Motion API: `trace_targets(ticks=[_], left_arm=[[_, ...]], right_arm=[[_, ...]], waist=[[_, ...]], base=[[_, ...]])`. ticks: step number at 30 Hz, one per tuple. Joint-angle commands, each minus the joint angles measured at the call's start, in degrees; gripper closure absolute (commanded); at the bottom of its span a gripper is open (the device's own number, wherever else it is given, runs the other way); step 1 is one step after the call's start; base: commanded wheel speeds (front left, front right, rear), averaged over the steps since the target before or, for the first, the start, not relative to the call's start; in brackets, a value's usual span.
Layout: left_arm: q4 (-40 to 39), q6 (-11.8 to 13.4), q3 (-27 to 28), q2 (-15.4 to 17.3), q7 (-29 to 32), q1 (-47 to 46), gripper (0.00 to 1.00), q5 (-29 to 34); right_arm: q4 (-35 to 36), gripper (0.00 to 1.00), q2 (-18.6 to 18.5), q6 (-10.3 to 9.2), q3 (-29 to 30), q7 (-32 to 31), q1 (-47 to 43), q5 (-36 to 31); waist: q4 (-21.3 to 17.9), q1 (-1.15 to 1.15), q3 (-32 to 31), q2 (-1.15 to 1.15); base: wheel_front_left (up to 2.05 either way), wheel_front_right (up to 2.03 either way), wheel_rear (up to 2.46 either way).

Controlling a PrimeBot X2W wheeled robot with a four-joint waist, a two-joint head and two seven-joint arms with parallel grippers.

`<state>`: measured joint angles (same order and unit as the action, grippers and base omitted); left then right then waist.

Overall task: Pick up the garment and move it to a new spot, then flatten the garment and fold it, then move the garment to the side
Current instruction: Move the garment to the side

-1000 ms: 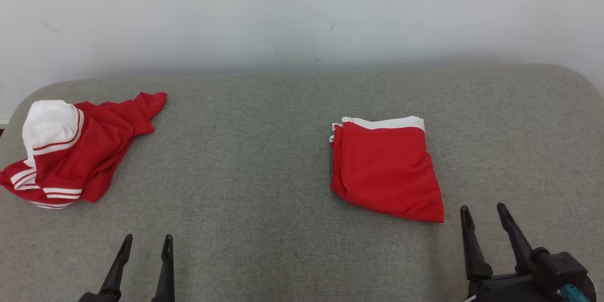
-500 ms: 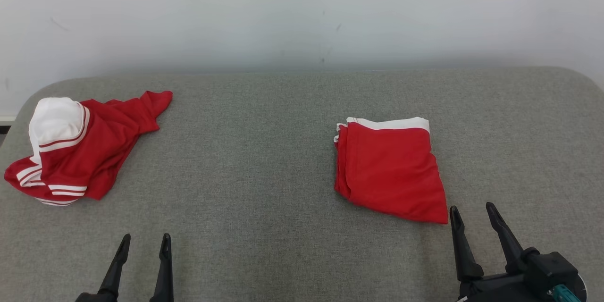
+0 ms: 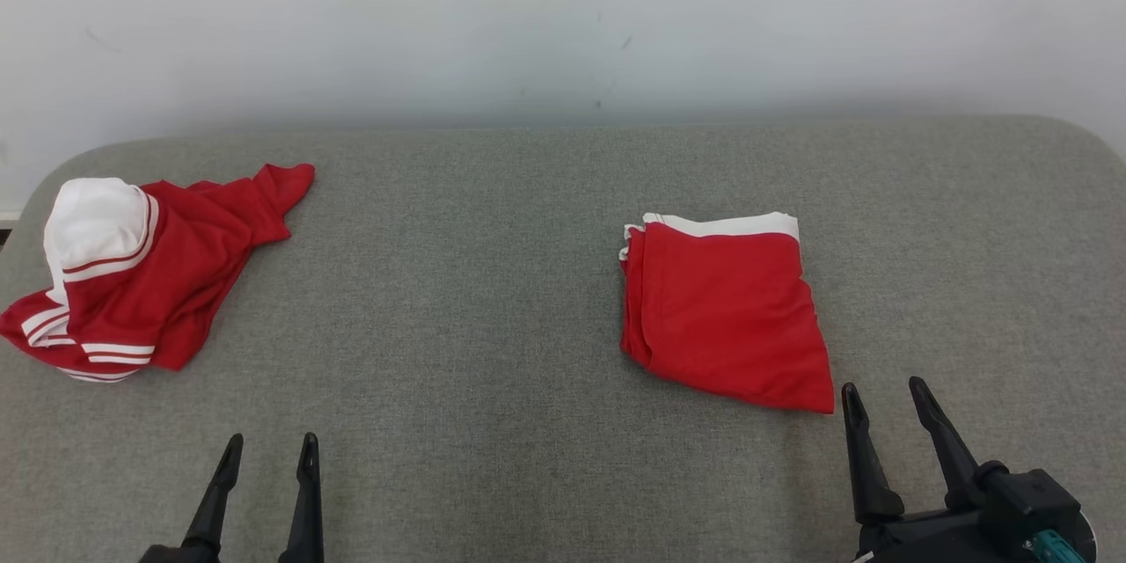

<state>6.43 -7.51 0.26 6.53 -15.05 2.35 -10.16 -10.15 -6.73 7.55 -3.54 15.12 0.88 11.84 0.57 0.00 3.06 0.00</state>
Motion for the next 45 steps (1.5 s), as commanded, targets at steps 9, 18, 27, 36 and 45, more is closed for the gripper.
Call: trace_targets(ticks=[9,18,27,36,45], left_arm=[[-0.1,0.1,-0.1,-0.3,-0.2,-1.0,0.0,0.2],[0.5,0.1,-2.5,-0.7,-0.2,-4.6,0.0,-0.1],[1.1,0.1,-5.0,-1.1,-0.2,-8.1,0.0,-0.2],[2.5,0.1,-6.5,-0.8,-0.2,-11.0,0.0,-1.2],[3.0,0.1,-6.0,-0.7,-0.2,-10.7,0.0,-1.4]], right_arm=[[-2.1,0.0,-1.1,-0.14,1.1,-0.2,3.1,0.3],[-10.2,0.0,-4.4,-0.14,2.5,-6.2,16.0,-0.2],[-21.8,0.0,-6.4,-0.14,1.6,-9.3,25.6,-0.7],[-35.7,0.0,-7.0,-0.14,-0.9,-9.6,32.4,-0.4],[-43.9,1.0,-5.9,-0.14,-4.7,-10.0,34.0,2.5]], waist=[[0.3,0.0,1.4,0.0],[2.8,0.0,6.0,0.0],[5.5,0.0,9.5,0.0],[6.9,0.0,11.3,0.0],[6.3,0.0,11.1,0.0]], base=[[0.0,0.0,0.0],[0.0,0.0,0.0],[0.0,0.0,0.0],[0.0,0.0,0.0],[0.0,0.0,0.0]])
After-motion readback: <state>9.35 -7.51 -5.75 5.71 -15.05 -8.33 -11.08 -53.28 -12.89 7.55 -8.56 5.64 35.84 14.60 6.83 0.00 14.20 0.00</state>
